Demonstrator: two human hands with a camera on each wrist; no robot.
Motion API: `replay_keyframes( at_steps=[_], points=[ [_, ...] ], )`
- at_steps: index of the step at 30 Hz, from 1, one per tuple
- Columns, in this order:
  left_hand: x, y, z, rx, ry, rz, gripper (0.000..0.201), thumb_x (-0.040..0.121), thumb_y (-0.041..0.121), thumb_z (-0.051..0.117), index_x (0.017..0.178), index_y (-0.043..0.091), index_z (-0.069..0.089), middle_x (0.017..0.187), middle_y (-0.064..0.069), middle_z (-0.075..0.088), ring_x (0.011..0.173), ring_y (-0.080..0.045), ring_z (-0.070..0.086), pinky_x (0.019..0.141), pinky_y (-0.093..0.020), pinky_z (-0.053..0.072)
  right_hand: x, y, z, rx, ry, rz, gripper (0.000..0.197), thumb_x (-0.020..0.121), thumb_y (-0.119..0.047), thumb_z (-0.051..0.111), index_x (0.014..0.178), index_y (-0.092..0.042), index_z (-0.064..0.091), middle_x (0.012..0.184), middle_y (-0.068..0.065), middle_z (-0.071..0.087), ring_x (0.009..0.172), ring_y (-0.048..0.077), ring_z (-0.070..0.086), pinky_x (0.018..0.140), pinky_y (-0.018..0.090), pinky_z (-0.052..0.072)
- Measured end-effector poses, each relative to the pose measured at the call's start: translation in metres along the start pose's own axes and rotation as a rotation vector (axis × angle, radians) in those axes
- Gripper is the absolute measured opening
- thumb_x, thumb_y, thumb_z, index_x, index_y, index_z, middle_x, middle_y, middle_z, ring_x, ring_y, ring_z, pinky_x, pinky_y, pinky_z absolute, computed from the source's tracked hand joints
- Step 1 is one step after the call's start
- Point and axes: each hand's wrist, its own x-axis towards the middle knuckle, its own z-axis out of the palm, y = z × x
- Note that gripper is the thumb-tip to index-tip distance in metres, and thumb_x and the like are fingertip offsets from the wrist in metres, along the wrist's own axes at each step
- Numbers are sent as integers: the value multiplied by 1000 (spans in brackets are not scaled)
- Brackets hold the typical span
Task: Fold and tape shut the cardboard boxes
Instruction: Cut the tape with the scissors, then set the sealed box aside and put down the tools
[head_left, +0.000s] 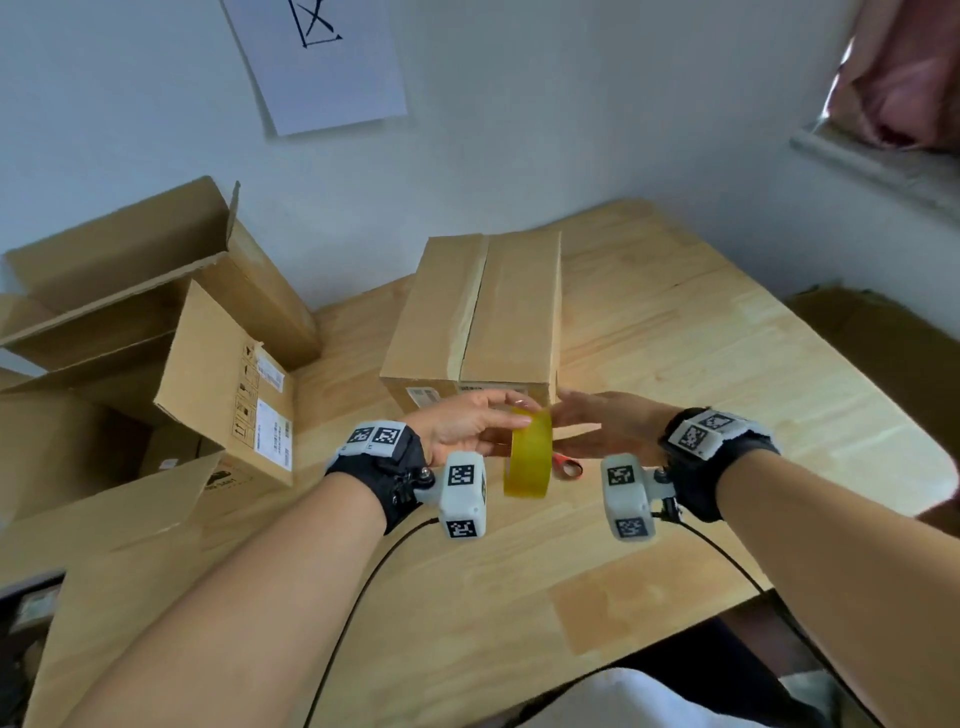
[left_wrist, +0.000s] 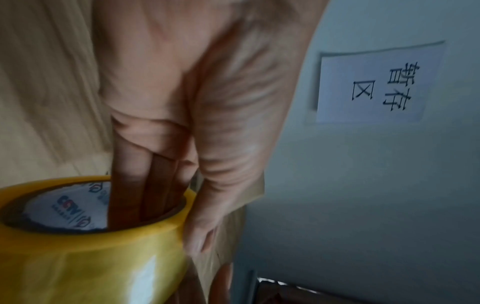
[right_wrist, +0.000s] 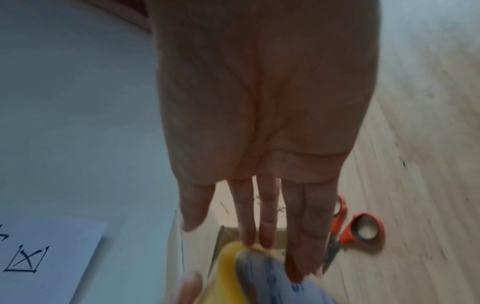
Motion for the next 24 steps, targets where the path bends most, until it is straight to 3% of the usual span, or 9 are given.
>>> replay_keyframes(
  at_steps=[3, 7, 9, 11, 16, 20, 23, 24],
  points=[
    [19, 14, 33, -53, -48, 21, 18, 90, 0, 58, 101, 14, 64, 96, -10, 71, 88, -21, 69, 86, -35, 56, -14, -1, -20, 101, 108, -117, 42, 93, -36, 54, 123, -6, 51, 119, 11, 53, 95, 27, 63, 79, 30, 54],
    [46, 30, 72, -103, -63, 43, 19, 89, 0, 60, 98, 16, 66, 92, -11, 72, 82, -20, 70, 78, -34, 58, -34, -5, -50, 160, 173, -275, 5, 91, -10, 57, 92, -9, 53, 87, 7, 58, 75, 17, 60, 64, 20, 53],
    [61, 39, 90, -97, -36, 67, 18, 88, 1, 61, 98, 15, 67, 95, -11, 71, 84, -21, 70, 86, -37, 56, -43, -8, -67, 184, 232, -335, 8, 90, -4, 57, 87, -9, 51, 81, 5, 55, 72, 15, 57, 60, 16, 53],
    [75, 50, 108, -85, -17, 89, 18, 88, 0, 60, 99, 14, 64, 96, -11, 70, 84, -20, 70, 85, -34, 56, -46, -8, -87, 185, 301, -369, 12, 89, 1, 57, 86, -9, 51, 82, 5, 55, 71, 15, 57, 59, 15, 53],
    [106, 73, 145, -42, -21, 98, 18, 90, -3, 57, 99, 12, 63, 99, -12, 67, 85, -21, 66, 83, -30, 55, -45, -11, -136, 77, 419, -349, 18, 87, 7, 57, 79, -8, 54, 77, 6, 56, 70, 15, 58, 64, 17, 53],
    [131, 88, 157, 165, -68, 40, 35, 94, 4, 54, 127, 14, 59, 109, -5, 63, 90, -16, 65, 85, -24, 54, -36, -13, -174, -121, 584, -290, 20, 85, 0, 64, 74, -14, 56, 80, 3, 58, 84, 23, 60, 80, 33, 54],
    [148, 95, 163, 348, 0, 58, 47, 95, 5, 52, 140, 20, 45, 122, -4, 51, 87, -15, 64, 85, -24, 53, -34, -12, -201, -418, 673, -208, 22, 85, -4, 64, 69, -16, 56, 88, 8, 63, 84, 25, 59, 66, 26, 45],
    [151, 98, 162, 356, 63, 72, 50, 96, 4, 52, 142, 19, 42, 121, -4, 51, 85, -15, 65, 83, -23, 53, -33, -9, -211, -499, 694, -177, 25, 87, -3, 61, 67, -17, 55, 98, 13, 65, 91, 29, 60, 69, 26, 44]
  ],
)
